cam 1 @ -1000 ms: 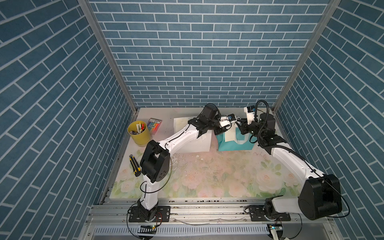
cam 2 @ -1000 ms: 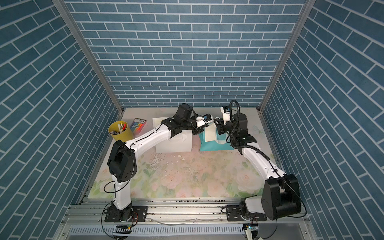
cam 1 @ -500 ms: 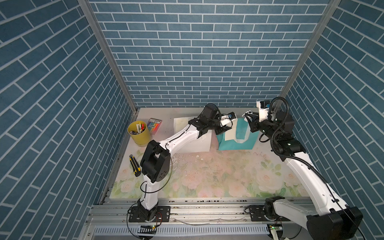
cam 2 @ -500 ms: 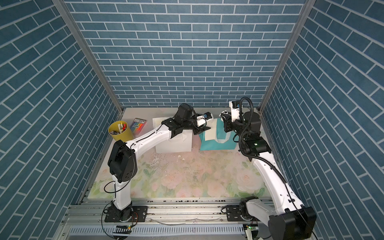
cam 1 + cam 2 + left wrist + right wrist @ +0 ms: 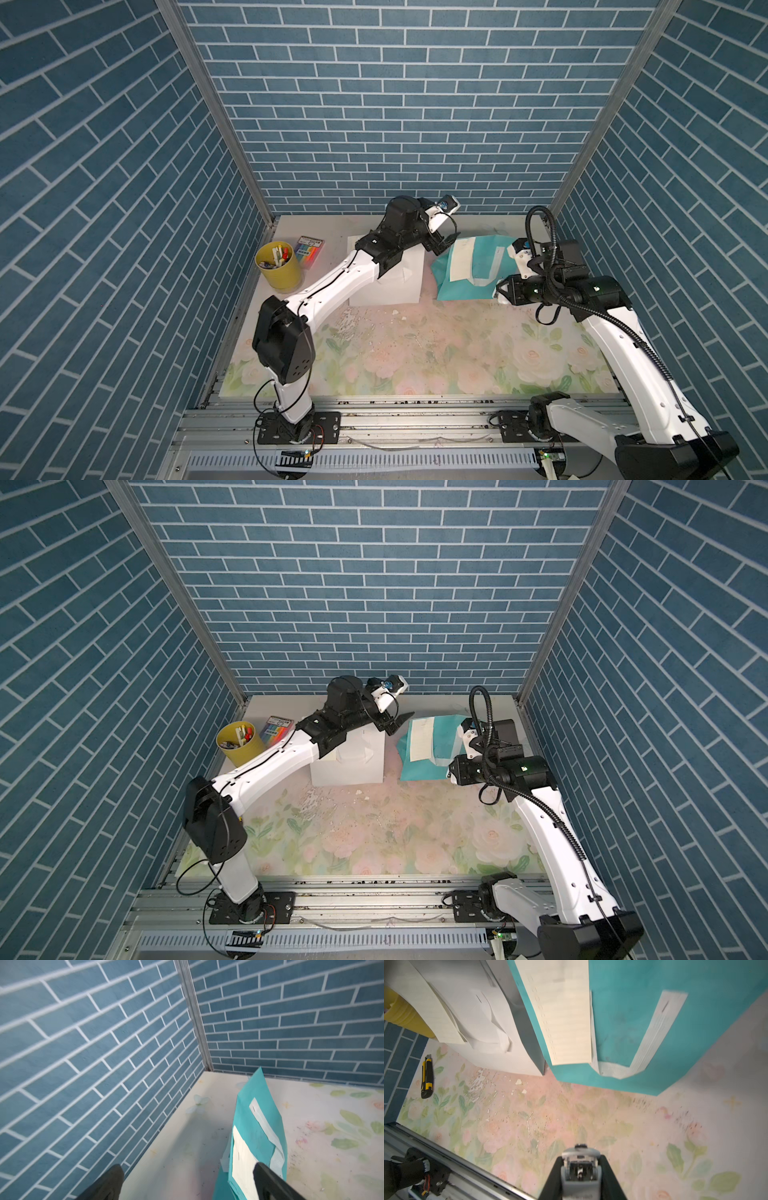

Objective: Staple the receipts to the bags
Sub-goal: Place the stapler at the center of the board.

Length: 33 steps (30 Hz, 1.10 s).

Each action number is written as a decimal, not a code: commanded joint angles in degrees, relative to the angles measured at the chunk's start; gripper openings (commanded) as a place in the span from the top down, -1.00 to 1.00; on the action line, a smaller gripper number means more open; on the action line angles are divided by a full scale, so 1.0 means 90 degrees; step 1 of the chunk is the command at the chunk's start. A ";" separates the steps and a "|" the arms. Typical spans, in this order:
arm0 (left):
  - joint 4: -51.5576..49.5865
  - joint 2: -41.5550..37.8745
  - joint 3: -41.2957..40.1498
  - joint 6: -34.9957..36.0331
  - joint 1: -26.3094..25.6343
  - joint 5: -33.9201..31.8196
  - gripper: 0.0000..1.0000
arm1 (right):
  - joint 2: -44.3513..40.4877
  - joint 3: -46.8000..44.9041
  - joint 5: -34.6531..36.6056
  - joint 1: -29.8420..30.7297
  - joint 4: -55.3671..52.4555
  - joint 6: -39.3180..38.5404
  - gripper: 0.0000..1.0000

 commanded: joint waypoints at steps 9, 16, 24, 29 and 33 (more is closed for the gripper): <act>-0.0644 -0.1959 -0.2227 -0.0185 0.0313 -0.0489 -0.99 | 0.1127 -0.1330 0.0135 0.0202 -0.0654 0.1653 1.00; -0.0878 -0.3030 -0.3667 -0.0439 0.0676 -0.0749 -0.99 | 0.2392 -0.1369 0.0812 0.0464 -0.0468 0.1806 1.00; -0.1257 -0.3848 -0.4232 -0.0474 0.0972 -0.0929 -0.99 | 0.3283 -0.1339 0.1067 0.0533 0.0001 0.1738 1.00; -0.1403 -0.4021 -0.4330 -0.0503 0.1058 -0.0826 -0.99 | 0.3695 -0.1191 0.1067 0.0543 0.0037 0.1646 0.83; -0.1379 -0.4013 -0.4346 -0.0529 0.1055 -0.0792 -0.99 | 0.3691 -0.1119 0.1067 0.0540 0.0059 0.1609 0.47</act>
